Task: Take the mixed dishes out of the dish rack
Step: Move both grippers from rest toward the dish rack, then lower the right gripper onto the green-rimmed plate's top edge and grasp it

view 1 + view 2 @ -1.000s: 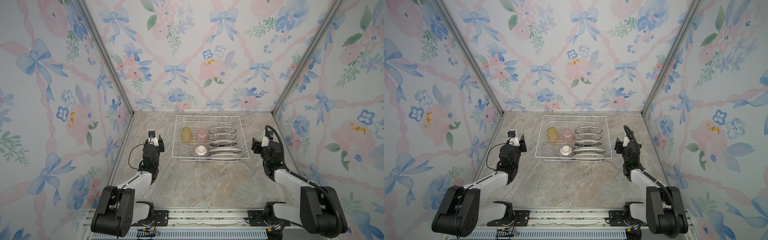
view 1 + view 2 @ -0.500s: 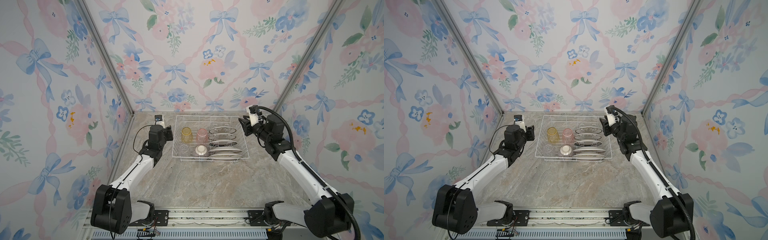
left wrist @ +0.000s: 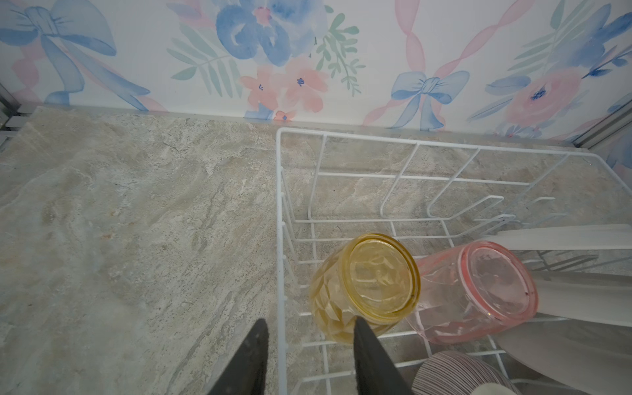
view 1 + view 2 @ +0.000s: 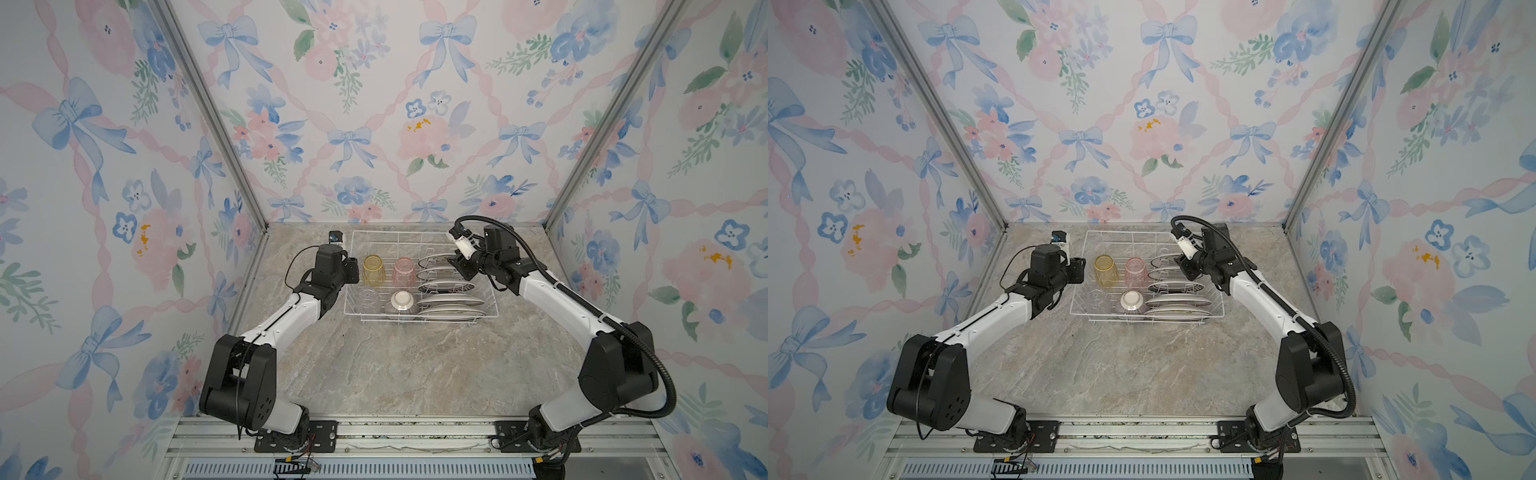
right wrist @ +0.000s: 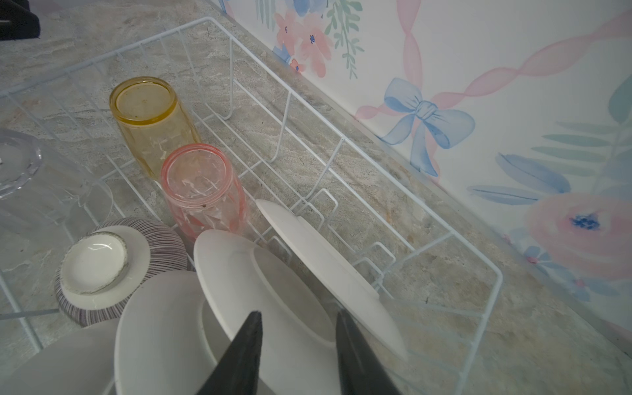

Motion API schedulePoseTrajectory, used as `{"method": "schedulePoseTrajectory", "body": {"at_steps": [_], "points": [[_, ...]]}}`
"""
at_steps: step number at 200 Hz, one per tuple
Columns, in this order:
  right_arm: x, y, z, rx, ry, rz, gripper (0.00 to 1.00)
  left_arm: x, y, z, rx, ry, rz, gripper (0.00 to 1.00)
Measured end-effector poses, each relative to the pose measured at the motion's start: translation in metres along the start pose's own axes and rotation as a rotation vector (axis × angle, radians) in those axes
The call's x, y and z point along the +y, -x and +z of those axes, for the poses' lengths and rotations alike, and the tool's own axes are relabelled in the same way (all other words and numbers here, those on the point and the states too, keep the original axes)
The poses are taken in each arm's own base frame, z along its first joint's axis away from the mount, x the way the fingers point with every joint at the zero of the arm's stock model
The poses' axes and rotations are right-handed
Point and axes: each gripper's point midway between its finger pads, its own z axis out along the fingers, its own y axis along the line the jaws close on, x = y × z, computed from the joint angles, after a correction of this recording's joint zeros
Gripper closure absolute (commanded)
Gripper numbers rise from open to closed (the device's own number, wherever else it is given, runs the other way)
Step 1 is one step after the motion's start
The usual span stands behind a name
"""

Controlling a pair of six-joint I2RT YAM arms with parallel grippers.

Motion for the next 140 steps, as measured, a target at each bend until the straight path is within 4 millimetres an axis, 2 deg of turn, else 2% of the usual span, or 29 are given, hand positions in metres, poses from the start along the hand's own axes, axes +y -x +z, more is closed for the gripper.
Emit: {"method": "schedulePoseTrajectory", "body": {"at_steps": [30,94,140], "points": [[-0.005,0.002,0.006,0.016,-0.011,-0.035,0.61,0.000,-0.001,0.000,0.006,-0.003,0.000,0.58],[-0.008,-0.016,0.024,0.130,-0.011,-0.114,0.62,-0.001,-0.002,0.000,0.008,-0.006,0.000,0.58],[-0.015,-0.013,0.032,0.152,-0.028,-0.158,0.64,-0.001,-0.002,0.000,0.008,-0.006,0.000,0.57]]}}
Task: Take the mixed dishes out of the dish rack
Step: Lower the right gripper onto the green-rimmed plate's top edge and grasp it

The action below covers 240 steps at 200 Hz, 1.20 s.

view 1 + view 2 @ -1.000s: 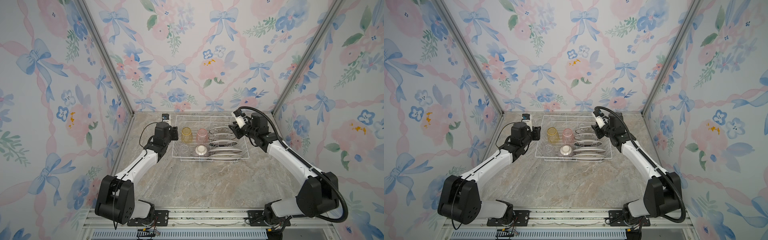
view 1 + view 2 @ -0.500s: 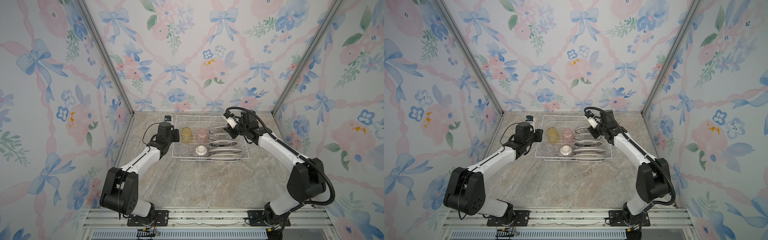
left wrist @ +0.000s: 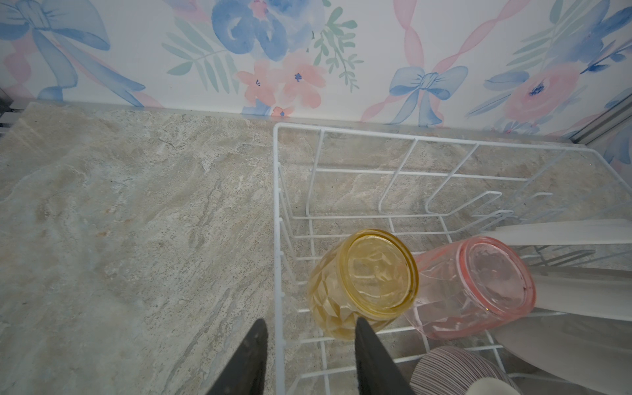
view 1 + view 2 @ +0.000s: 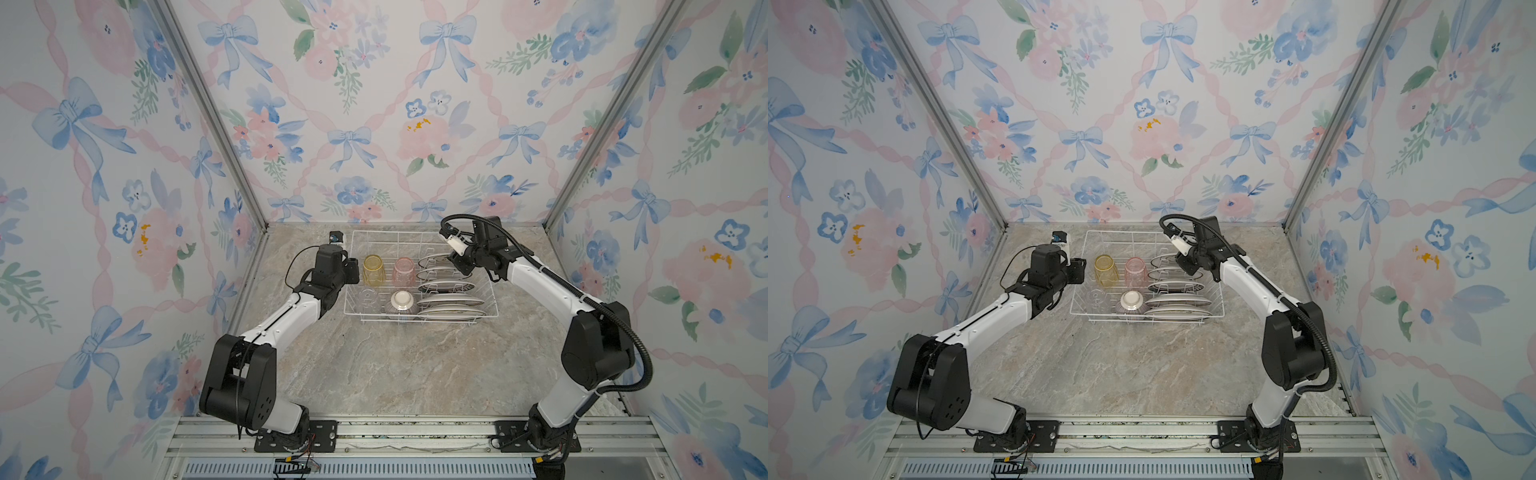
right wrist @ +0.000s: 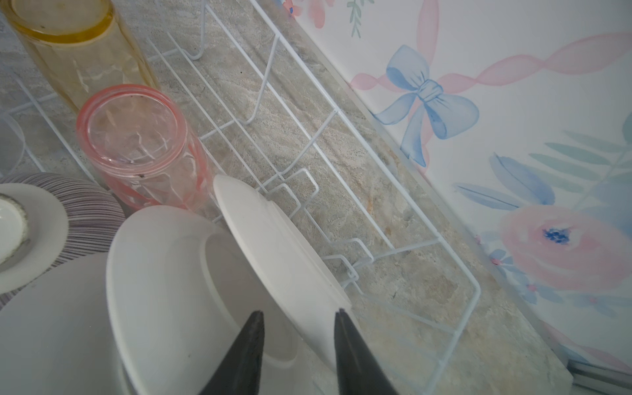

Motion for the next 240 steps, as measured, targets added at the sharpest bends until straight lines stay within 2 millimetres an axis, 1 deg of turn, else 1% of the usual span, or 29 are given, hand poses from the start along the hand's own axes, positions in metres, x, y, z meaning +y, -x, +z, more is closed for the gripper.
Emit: {"method": "schedulePoseTrajectory", "body": {"at_steps": [24,53,97,124,154,193,218,227,240], "points": [[0.001,-0.004,0.009,0.033,0.013,-0.021,0.66,0.001,0.000,0.000,-0.001,0.001,-0.002,0.57],[-0.002,-0.004,0.017,0.055,0.019,-0.049,0.69,0.004,0.001,0.000,-0.002,0.006,-0.006,0.57],[-0.003,-0.003,0.017,0.071,0.031,-0.082,0.69,0.009,0.002,0.000,-0.002,0.007,-0.013,0.57],[-0.003,-0.003,0.018,0.081,0.040,-0.108,0.73,0.010,0.004,0.000,-0.007,0.004,-0.017,0.57],[-0.007,0.001,0.020,0.093,0.024,-0.161,0.78,0.011,0.005,0.001,-0.015,-0.003,-0.025,0.58],[-0.010,0.003,0.021,0.116,-0.023,-0.237,0.81,0.011,0.005,0.001,-0.016,-0.012,-0.030,0.59],[-0.014,0.006,0.024,0.114,-0.075,-0.291,0.90,0.010,0.003,0.001,-0.012,-0.018,-0.029,0.59],[-0.015,0.006,0.024,0.115,-0.096,-0.324,0.95,0.011,0.002,0.002,-0.010,-0.017,-0.031,0.58],[-0.016,0.006,0.025,0.118,-0.120,-0.350,0.99,0.011,0.001,0.002,-0.007,-0.018,-0.032,0.59]]}}
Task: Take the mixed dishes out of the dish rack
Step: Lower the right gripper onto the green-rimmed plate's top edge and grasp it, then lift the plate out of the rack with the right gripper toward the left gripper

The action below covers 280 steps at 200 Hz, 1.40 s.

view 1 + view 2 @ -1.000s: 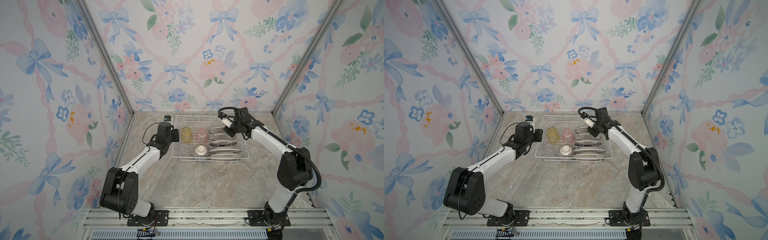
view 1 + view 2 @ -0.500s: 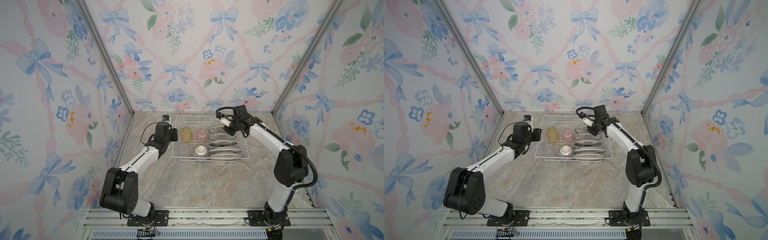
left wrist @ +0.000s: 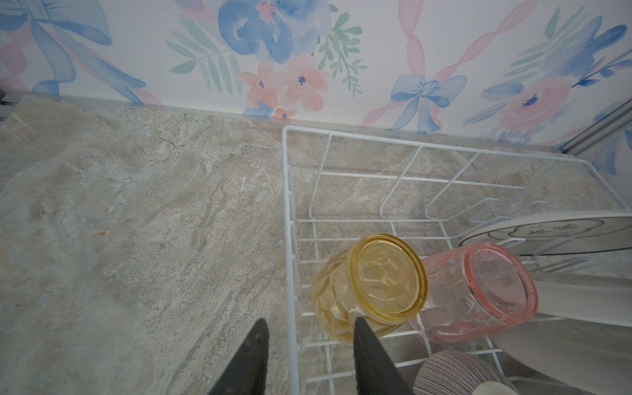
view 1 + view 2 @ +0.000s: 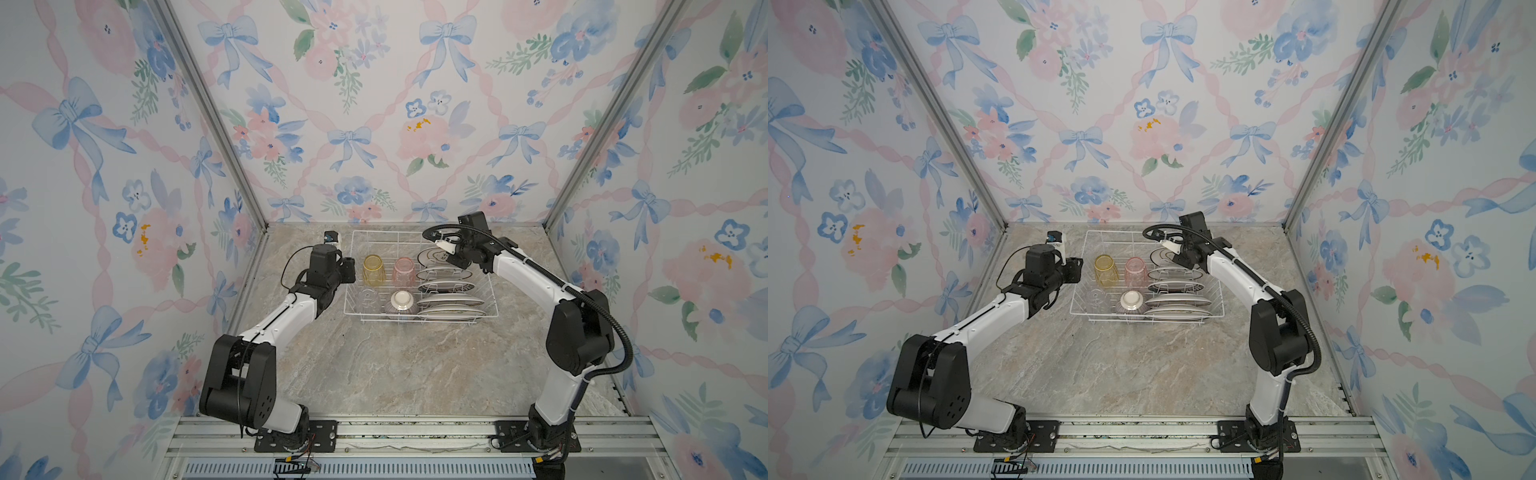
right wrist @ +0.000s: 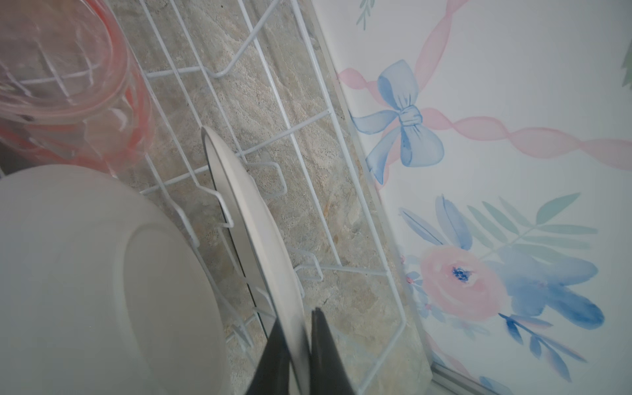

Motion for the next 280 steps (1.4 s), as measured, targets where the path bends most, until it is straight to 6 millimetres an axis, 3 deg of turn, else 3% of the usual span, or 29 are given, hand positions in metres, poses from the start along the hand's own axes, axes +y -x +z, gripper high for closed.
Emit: {"method": "schedulePoseTrajectory", "body": {"at_steps": [158,204,280], "points": [[-0.001,0.002,0.001,0.016,-0.152,-0.058,1.00,-0.007,0.002,0.000,-0.003,-0.045,-0.001,0.60],[-0.005,0.003,-0.021,-0.010,-0.173,-0.021,1.00,-0.015,0.002,-0.001,-0.007,-0.067,0.005,0.59],[-0.026,0.022,-0.064,-0.096,-0.240,0.041,1.00,-0.037,0.005,-0.003,-0.021,-0.154,0.019,0.59]]}}
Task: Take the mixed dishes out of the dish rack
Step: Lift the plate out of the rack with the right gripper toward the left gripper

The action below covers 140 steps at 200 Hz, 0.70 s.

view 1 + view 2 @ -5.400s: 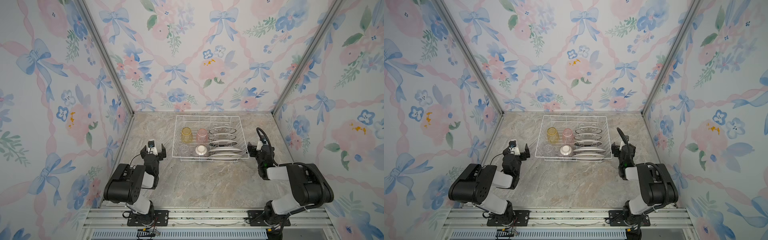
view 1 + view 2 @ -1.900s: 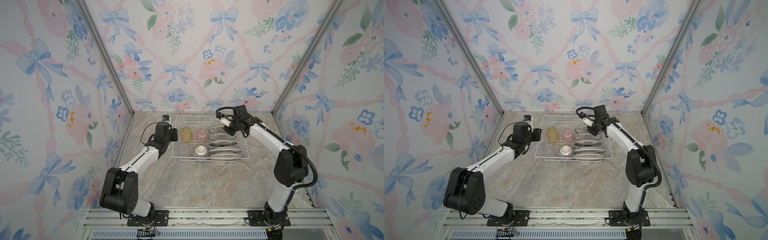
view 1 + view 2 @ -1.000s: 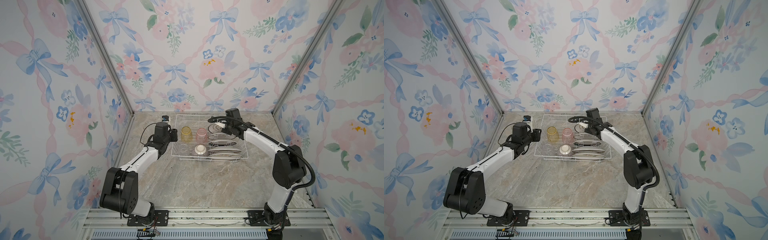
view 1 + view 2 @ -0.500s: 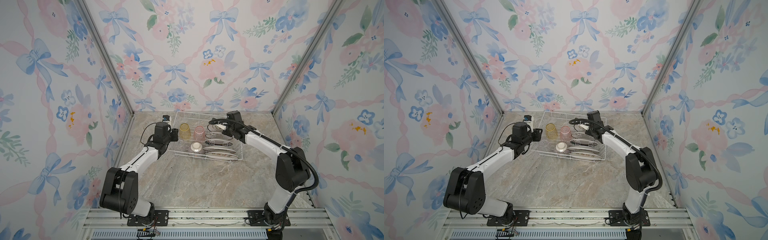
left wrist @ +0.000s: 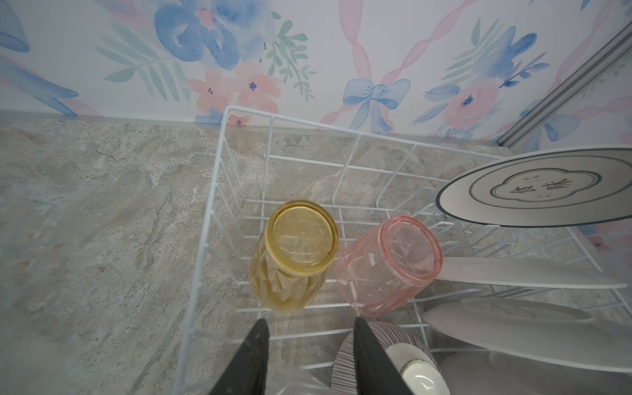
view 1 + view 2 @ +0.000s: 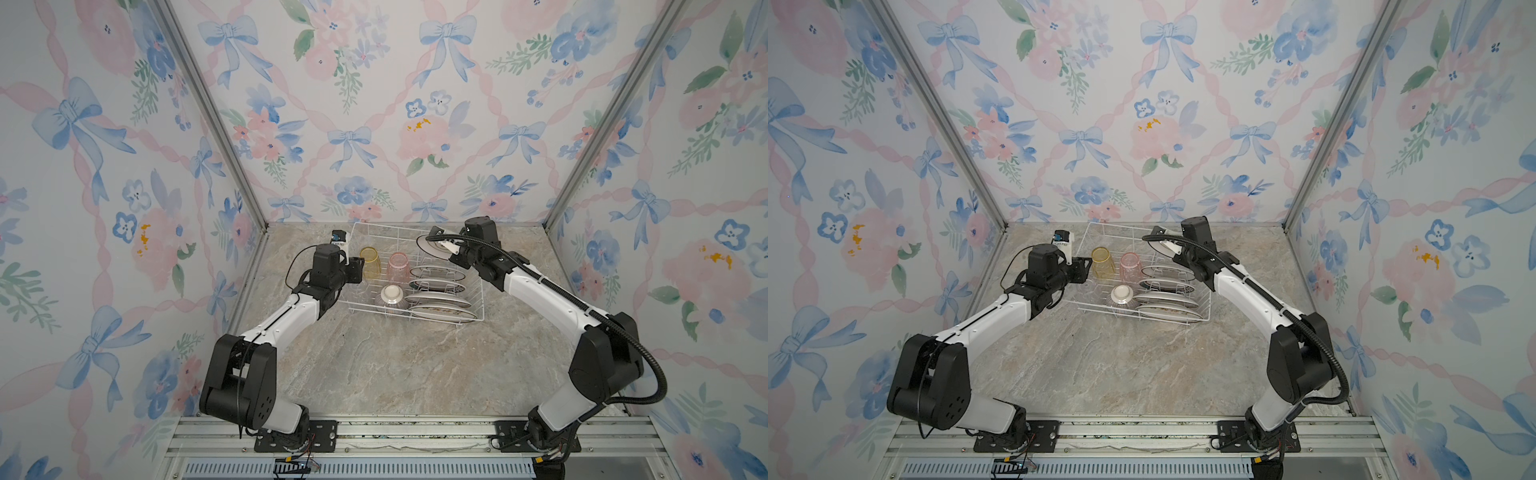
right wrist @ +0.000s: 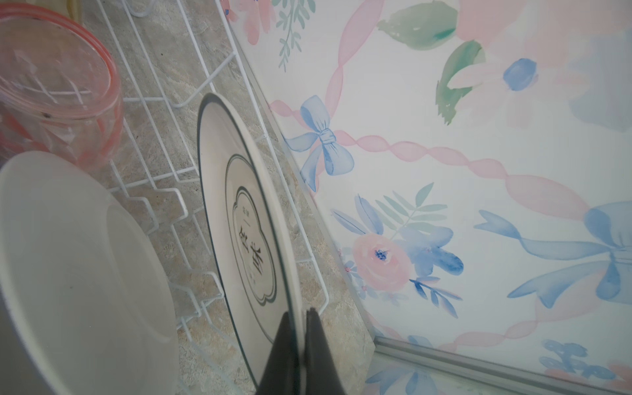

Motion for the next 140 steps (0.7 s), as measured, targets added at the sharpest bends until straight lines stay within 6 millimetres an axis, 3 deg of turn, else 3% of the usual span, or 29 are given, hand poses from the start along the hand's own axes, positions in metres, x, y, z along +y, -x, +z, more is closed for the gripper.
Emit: {"method": "schedulePoseTrajectory", "body": {"at_steps": [85,114,140], "points": [[-0.010,0.041,-0.063,-0.188,0.107,0.236,1.00,-0.049,0.013,0.010,-0.043,-0.287,0.030,0.59],[-0.019,0.049,-0.080,-0.238,0.178,0.363,1.00,-0.071,0.026,0.001,-0.093,-0.415,0.049,0.58],[-0.032,0.043,-0.092,-0.268,0.237,0.504,1.00,-0.091,0.036,-0.011,-0.133,-0.539,0.072,0.59]]}}
